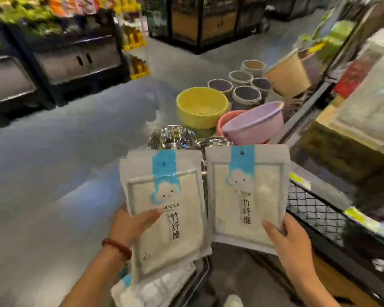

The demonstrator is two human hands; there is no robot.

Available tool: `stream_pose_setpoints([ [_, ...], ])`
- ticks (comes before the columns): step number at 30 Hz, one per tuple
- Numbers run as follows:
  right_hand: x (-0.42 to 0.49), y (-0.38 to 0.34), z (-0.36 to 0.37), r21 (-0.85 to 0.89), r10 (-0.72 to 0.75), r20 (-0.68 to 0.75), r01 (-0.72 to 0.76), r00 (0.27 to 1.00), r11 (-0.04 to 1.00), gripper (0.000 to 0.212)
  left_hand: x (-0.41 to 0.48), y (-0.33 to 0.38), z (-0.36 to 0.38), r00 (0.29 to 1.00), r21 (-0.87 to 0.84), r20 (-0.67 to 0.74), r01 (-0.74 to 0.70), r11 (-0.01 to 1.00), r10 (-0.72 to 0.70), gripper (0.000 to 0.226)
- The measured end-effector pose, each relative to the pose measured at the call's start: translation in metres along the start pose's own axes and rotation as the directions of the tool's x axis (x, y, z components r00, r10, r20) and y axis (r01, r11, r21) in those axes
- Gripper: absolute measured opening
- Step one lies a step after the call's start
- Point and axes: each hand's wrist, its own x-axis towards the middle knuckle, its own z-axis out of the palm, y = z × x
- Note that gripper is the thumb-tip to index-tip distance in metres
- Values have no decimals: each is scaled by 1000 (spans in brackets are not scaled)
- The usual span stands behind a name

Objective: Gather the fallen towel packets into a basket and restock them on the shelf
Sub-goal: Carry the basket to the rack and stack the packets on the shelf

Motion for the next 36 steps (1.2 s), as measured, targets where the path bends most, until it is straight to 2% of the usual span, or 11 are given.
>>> stream_pose_setpoints([
  [4,20,-9,-86,9,-31,-196,34,980,999,22,7,57,86,976,-41,197,-84,996,91,25],
  [9,63,9,-183,103,4,-390,40,921,994,14,25,93,214,917,-76,369,-130,989,149,33],
  [13,105,26,-245,176,71,-537,30,840,984,10,41,106,321,859,-54,503,-80,995,96,27],
  [16,134,44,-277,189,115,-588,-2,801,982,11,50,107,386,816,-9,577,-45,999,42,39],
  [18,150,52,-289,230,156,-602,-17,783,973,9,56,105,422,791,20,612,-42,999,21,46],
  [21,174,63,-298,226,199,-648,-64,736,972,17,75,98,471,772,-14,632,-81,997,72,26],
  [25,197,68,-297,188,227,-725,-129,650,974,17,108,85,527,718,25,689,-159,987,99,28],
  [28,207,72,-290,142,230,-806,-200,545,970,34,133,62,559,687,93,726,-136,986,26,30],
  [31,222,68,-282,146,252,-850,-254,462,956,38,156,43,590,666,167,744,-102,981,-57,24],
  [34,240,63,-276,132,236,-876,-261,420,956,41,173,36,625,603,213,795,-171,962,-69,22],
  [36,250,65,-271,137,253,-871,-286,420,948,31,181,32,648,560,221,827,-252,942,-44,24],
])
